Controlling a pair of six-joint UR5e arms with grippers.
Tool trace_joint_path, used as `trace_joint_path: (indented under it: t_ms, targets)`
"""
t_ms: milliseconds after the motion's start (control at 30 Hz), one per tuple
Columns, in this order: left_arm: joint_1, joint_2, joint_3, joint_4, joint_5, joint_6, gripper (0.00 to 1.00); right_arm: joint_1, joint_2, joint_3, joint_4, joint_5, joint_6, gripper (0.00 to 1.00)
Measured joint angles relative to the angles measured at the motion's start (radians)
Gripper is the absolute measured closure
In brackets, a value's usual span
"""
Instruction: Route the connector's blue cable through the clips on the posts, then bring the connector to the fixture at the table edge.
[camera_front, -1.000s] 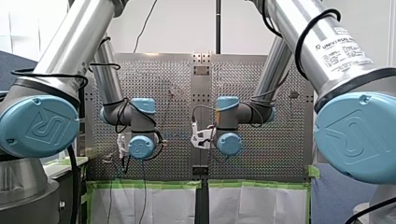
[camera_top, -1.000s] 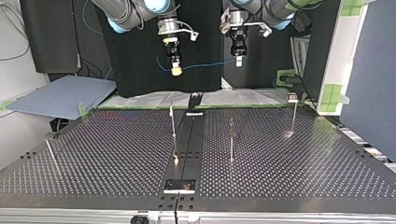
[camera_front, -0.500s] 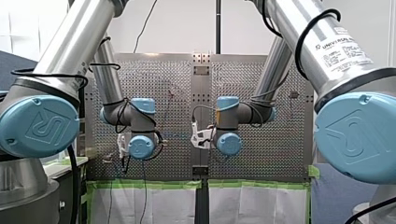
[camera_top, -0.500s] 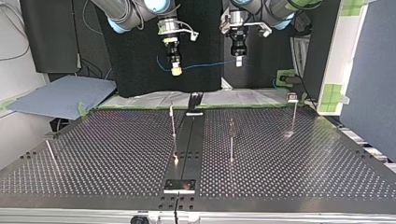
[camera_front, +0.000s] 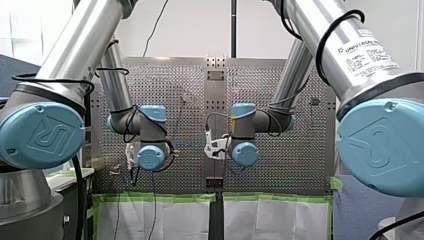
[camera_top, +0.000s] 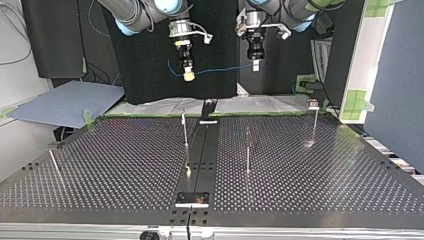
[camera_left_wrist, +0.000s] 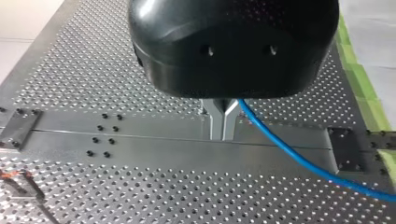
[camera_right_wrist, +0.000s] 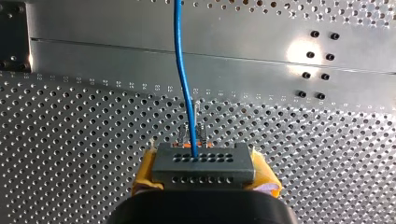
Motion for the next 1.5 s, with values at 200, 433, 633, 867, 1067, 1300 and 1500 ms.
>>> trace_joint_path:
  t_ms: [200,433,633,867,1067,1300,1500]
  targets:
    - [0.000,-0.022,-0.001,-0.004,0.002,0.001,1.00,-0.004,-0.018,-0.002,0.033,-0.011,0.000,0.98]
    - [0.000,-0.024,-0.001,-0.004,0.002,0.001,1.00,-0.005,-0.023,-0.003,0.093,-0.014,0.000,0.98]
    - [0.000,-0.025,-0.001,-0.004,0.002,0.001,1.00,-0.005,-0.023,-0.003,0.105,-0.014,0.000,0.98]
    - [0.000,-0.025,-0.001,-0.004,0.002,0.001,1.00,-0.005,-0.023,-0.003,0.106,-0.014,0.000,0.98]
    - [0.000,-0.025,-0.001,-0.004,0.002,0.001,1.00,-0.005,-0.023,-0.003,0.106,-0.014,0.000,0.98]
    - [0.000,-0.025,-0.001,-0.004,0.002,0.001,1.00,-0.005,-0.023,-0.003,0.106,-0.014,0.000,0.98]
    - [0.000,-0.025,-0.001,-0.004,0.002,0.001,1.00,-0.005,-0.023,-0.003,0.106,-0.014,0.000,0.98]
